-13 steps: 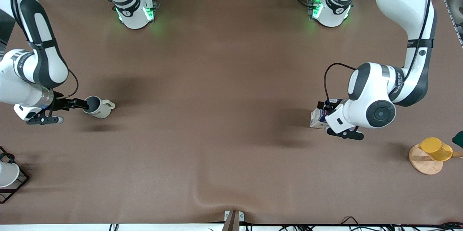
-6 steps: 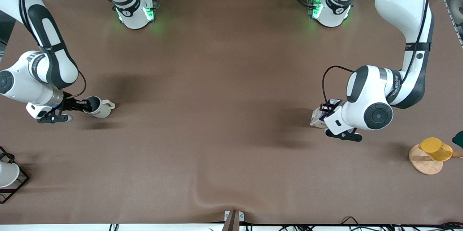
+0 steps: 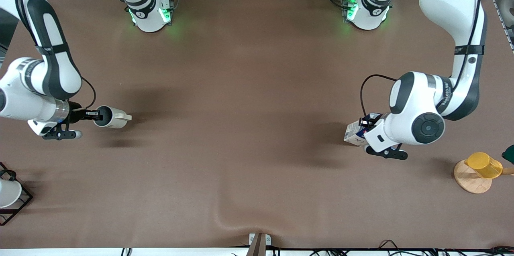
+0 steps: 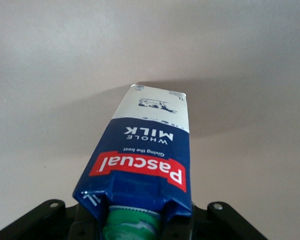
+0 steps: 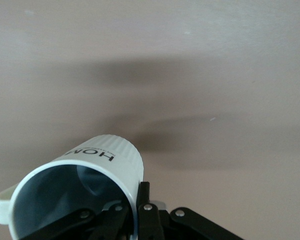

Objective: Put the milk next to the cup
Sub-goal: 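Carry the white mug to the table middle with the right gripper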

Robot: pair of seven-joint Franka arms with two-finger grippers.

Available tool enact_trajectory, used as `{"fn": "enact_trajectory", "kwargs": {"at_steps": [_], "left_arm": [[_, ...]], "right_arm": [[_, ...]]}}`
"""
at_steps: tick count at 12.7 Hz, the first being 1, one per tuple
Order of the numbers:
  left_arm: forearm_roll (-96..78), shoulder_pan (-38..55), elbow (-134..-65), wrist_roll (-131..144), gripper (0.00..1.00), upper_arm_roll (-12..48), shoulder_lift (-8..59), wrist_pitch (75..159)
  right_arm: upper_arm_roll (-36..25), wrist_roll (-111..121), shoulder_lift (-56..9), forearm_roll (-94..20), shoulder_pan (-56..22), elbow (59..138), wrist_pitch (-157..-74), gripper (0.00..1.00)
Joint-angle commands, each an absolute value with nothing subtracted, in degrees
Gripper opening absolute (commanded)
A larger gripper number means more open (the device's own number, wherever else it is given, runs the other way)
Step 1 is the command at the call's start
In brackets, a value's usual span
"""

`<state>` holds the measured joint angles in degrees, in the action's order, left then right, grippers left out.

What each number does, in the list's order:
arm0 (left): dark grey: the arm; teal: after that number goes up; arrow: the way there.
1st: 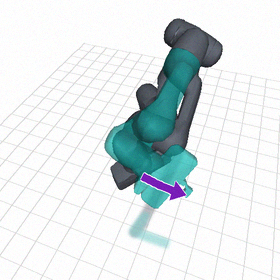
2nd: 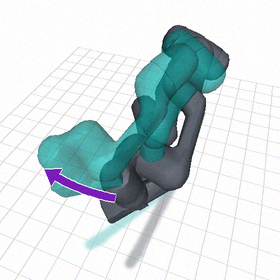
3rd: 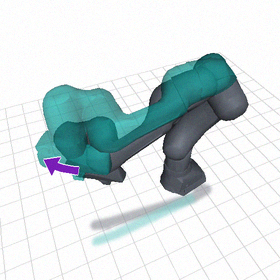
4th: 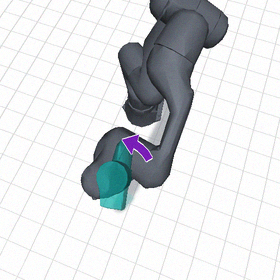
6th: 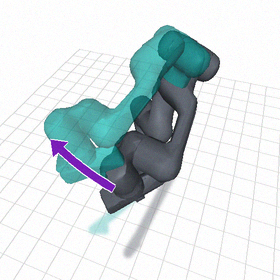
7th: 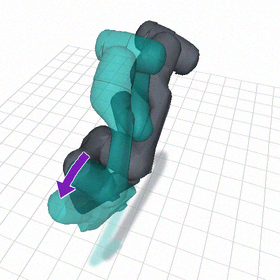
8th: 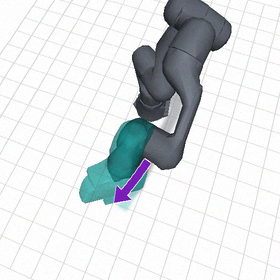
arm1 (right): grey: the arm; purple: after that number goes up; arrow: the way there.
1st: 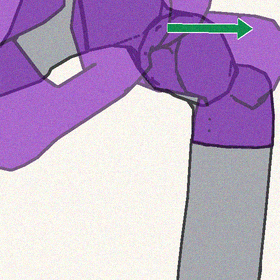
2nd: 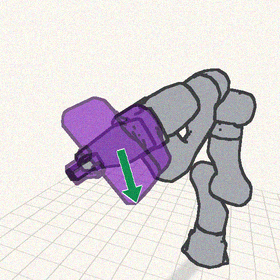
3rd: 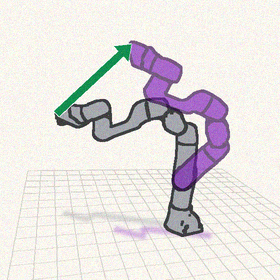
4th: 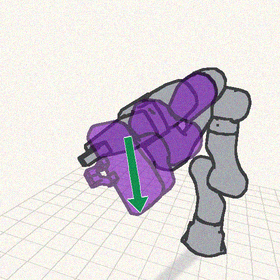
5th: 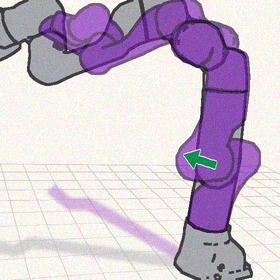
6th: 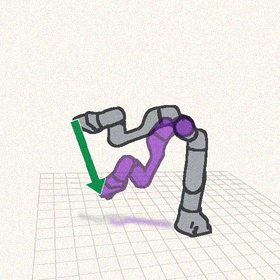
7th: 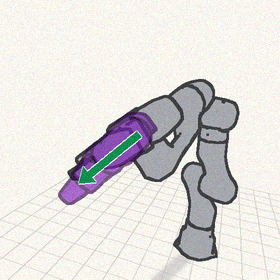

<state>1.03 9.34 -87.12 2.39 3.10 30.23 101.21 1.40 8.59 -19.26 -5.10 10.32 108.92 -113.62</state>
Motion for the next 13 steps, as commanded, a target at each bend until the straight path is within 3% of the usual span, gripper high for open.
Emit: {"fn": "enact_trajectory", "kwargs": {"at_steps": [1,8,13], "left_arm": [[0.4,8.8,-85.3,4.5,0.00,3.0,28.7,101.2],[-4.3,4.3,-83.7,6.0,0.00,2.9,25.8,101.2],[-6.1,3.7,-83.7,6.0,0.00,2.9,25.0,101.2]], "right_arm": [[1.2,-4.2,-17.8,-6.5,3.7,103.4,-105.1,0.00],[1.1,-45.6,-20.7,-13.4,-17.6,93.5,-105.2,0.00],[1.1,-66.3,-27.9,-17.1,-31.1,92.5,-121.7,0.00]]}}
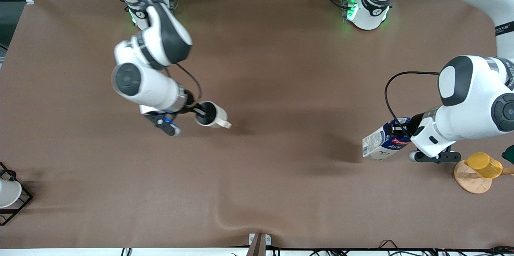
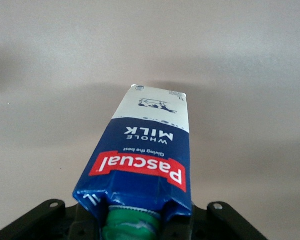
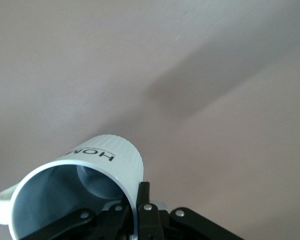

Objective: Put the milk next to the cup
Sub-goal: 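Carry the white mug to the table middle with the right gripper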

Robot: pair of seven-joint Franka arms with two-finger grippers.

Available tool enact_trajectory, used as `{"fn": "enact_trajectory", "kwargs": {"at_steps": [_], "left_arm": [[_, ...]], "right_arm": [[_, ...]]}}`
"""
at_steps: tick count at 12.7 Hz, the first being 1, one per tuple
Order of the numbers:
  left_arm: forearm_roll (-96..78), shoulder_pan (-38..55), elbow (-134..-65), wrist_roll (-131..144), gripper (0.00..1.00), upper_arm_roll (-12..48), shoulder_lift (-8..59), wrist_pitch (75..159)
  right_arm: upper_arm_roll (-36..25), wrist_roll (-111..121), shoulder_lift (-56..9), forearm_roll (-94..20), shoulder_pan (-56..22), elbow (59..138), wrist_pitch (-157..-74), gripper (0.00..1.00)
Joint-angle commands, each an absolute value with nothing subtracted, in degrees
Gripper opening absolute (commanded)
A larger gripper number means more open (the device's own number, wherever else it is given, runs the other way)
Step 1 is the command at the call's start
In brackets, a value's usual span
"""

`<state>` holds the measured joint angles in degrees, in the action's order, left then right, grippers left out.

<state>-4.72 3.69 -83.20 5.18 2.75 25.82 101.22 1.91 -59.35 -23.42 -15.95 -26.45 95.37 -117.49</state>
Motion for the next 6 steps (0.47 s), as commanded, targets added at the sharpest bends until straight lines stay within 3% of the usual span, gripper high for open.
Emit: {"fn": "enact_trajectory", "kwargs": {"at_steps": [1,6], "left_arm": [[-6.1,3.7,-83.7,6.0,0.00,2.9,25.0,101.2],[-6.1,3.8,-83.7,6.2,0.00,3.1,24.7,101.2]], "right_arm": [[1.0,-69.8,-30.3,-16.5,-33.6,92.0,-124.9,0.00],[0.5,-73.8,-36.9,-16.2,-39.1,91.0,-133.7,0.00]]}}
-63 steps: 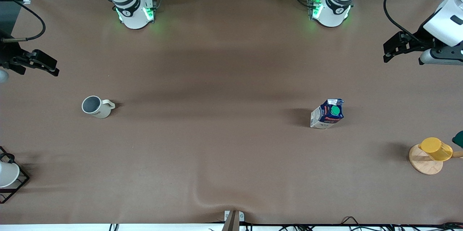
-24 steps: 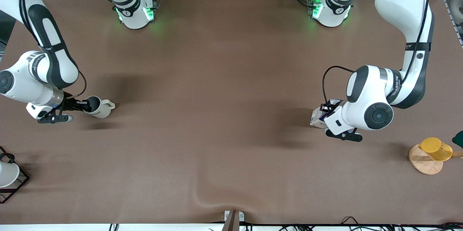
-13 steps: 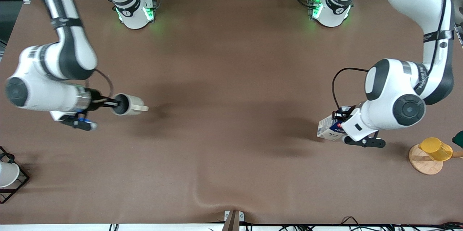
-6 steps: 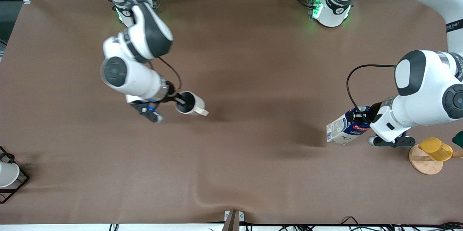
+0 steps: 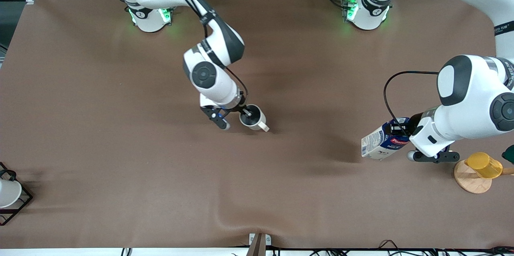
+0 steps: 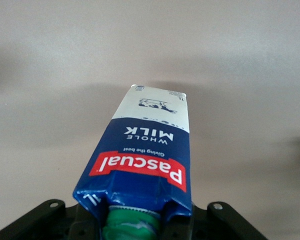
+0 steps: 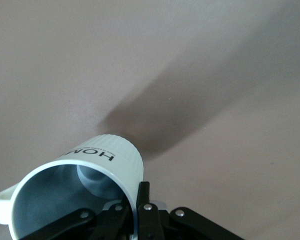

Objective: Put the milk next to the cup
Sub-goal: 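Carry the white mug to the table middle with the right gripper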

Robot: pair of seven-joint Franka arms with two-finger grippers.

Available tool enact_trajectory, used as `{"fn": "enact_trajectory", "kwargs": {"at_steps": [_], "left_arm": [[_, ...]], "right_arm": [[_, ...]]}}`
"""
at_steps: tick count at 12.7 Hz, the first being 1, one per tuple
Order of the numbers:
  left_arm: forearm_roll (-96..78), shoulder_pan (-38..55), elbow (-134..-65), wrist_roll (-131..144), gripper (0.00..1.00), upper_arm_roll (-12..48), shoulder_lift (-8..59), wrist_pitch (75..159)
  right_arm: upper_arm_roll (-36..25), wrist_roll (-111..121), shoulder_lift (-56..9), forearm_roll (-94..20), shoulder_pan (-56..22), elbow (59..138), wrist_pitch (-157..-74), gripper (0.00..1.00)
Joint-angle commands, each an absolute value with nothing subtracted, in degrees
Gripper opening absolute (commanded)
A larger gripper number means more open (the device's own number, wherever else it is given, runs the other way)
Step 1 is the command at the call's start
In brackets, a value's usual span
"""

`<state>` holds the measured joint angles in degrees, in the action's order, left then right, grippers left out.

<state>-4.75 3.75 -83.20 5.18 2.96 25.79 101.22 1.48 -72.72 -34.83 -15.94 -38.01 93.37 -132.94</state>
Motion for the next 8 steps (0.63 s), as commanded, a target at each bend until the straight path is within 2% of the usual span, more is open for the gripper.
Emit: {"fn": "enact_trajectory", "kwargs": {"at_steps": [1,2,3,4,5,7,8], "left_arm": [[-6.1,3.8,-83.7,6.2,0.00,3.1,24.6,101.2],[-6.1,3.8,-83.7,6.2,0.00,3.1,24.7,101.2],[-6.1,3.8,-83.7,6.2,0.00,3.1,24.7,101.2],[-6.1,3.8,-83.7,6.2,0.00,3.1,24.8,101.3],[-6.1,3.8,-83.7,6.2,0.00,3.1,24.9,101.2],[-6.1,3.8,-83.7,6.1,0.00,3.1,25.0,101.3],[-6.1,3.8,-83.7,6.1,0.00,3.1,25.0,101.2]], "right_arm": [[0.4,-73.8,-37.3,-16.1,-39.5,91.1,-134.4,0.00],[0.4,-73.9,-37.9,-15.8,-39.9,91.1,-134.9,0.03],[0.4,-74.4,-38.3,-15.6,-40.3,91.1,-136.0,0.27],[0.4,-75.1,-38.6,-15.2,-40.3,91.1,-136.3,0.74],[0.4,-75.1,-38.6,-15.0,-40.3,91.1,-136.3,0.81],[0.4,-75.1,-38.2,-14.9,-40.1,91.0,-135.8,1.00],[0.1,-75.0,-37.5,-14.9,-39.6,90.8,-135.1,1.00]]}}
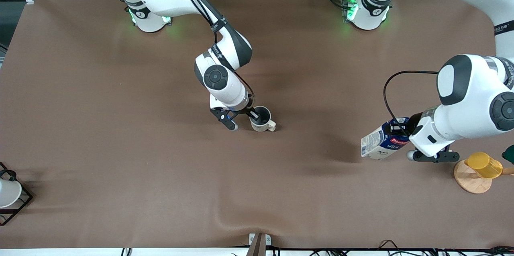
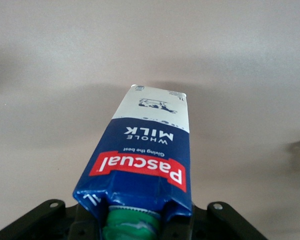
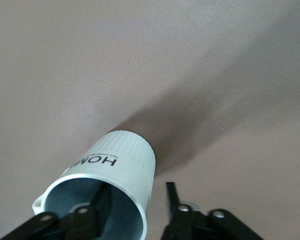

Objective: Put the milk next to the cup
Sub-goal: 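Release the mug and withdraw the right gripper while the left gripper lifts the carton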

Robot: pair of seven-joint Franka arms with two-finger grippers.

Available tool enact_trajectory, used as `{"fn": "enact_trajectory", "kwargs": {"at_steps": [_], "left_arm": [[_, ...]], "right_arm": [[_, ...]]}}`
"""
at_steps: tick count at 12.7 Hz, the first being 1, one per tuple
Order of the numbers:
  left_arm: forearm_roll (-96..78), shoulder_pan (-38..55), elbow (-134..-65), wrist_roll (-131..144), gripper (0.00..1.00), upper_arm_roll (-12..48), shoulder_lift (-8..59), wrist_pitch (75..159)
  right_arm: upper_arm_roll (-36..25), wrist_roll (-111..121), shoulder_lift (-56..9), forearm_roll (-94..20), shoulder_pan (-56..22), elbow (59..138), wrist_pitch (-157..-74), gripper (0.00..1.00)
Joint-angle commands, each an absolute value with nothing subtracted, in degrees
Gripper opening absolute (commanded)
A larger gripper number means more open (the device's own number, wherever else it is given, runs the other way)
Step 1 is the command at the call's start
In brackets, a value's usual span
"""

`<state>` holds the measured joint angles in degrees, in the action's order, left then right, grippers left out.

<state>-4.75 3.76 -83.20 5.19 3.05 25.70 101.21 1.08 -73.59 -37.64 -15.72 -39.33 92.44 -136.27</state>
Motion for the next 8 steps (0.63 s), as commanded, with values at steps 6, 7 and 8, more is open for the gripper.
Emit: {"fn": "enact_trajectory", "kwargs": {"at_steps": [6,7,8], "left_arm": [[-5.7,6.9,-83.9,10.3,0.00,4.6,23.5,100.6],[-5.3,8.2,-84.0,13.7,0.00,5.7,23.2,99.8],[-5.2,9.4,-84.0,16.5,0.00,6.5,22.2,96.5]], "right_arm": [[-0.4,-71.0,-33.9,-15.5,-30.4,77.4,-106.7,1.00],[-0.5,-67.0,-32.0,-14.9,-29.2,77.4,-103.2,1.00],[-1.3,-62.6,-30.3,-14.1,-27.4,77.6,-100.1,1.00]]}}
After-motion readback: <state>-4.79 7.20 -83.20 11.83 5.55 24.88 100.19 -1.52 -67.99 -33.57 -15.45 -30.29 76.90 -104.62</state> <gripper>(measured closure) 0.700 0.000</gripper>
